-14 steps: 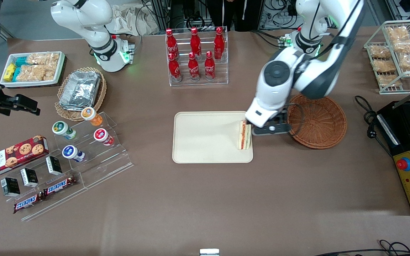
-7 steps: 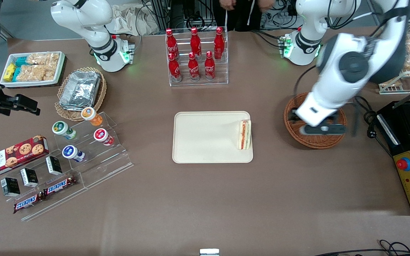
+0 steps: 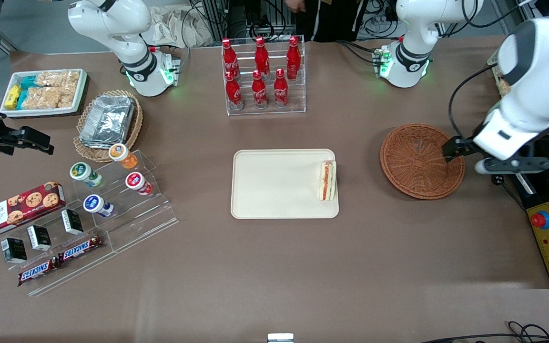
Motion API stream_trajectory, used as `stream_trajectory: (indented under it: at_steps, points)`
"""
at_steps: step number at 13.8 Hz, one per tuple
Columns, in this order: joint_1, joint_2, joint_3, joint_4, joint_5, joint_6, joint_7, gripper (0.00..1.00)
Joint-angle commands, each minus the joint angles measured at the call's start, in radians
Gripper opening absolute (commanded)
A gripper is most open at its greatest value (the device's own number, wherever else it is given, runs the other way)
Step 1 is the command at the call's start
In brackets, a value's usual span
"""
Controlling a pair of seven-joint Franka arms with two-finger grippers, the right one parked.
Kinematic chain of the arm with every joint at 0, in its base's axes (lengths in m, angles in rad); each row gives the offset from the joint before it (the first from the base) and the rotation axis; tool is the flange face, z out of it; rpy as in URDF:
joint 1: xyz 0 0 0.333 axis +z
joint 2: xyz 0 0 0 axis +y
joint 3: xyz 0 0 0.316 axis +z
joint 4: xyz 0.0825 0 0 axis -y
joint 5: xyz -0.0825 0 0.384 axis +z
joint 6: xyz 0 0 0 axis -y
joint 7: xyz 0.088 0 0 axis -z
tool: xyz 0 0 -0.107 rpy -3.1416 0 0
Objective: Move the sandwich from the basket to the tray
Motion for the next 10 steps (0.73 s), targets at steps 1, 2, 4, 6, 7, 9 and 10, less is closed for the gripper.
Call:
stream_trajectory:
  at_steps: [1,2,4,6,7,9,10]
  points:
    - [-0.007,0.012,0.006,0.102,-0.008,-0.084,0.013,1.00]
    - [-0.008,0.012,0.006,0.111,-0.008,-0.090,0.011,1.00]
    - [-0.007,0.012,0.008,0.130,-0.015,-0.093,0.010,1.00]
    - [-0.005,0.012,0.008,0.130,-0.015,-0.099,0.007,1.00]
    - [-0.005,0.012,0.008,0.130,-0.015,-0.099,0.007,1.00]
    - [-0.005,0.012,0.009,0.128,-0.015,-0.099,0.007,1.00]
    - [-0.005,0.012,0.009,0.128,-0.017,-0.099,0.007,1.00]
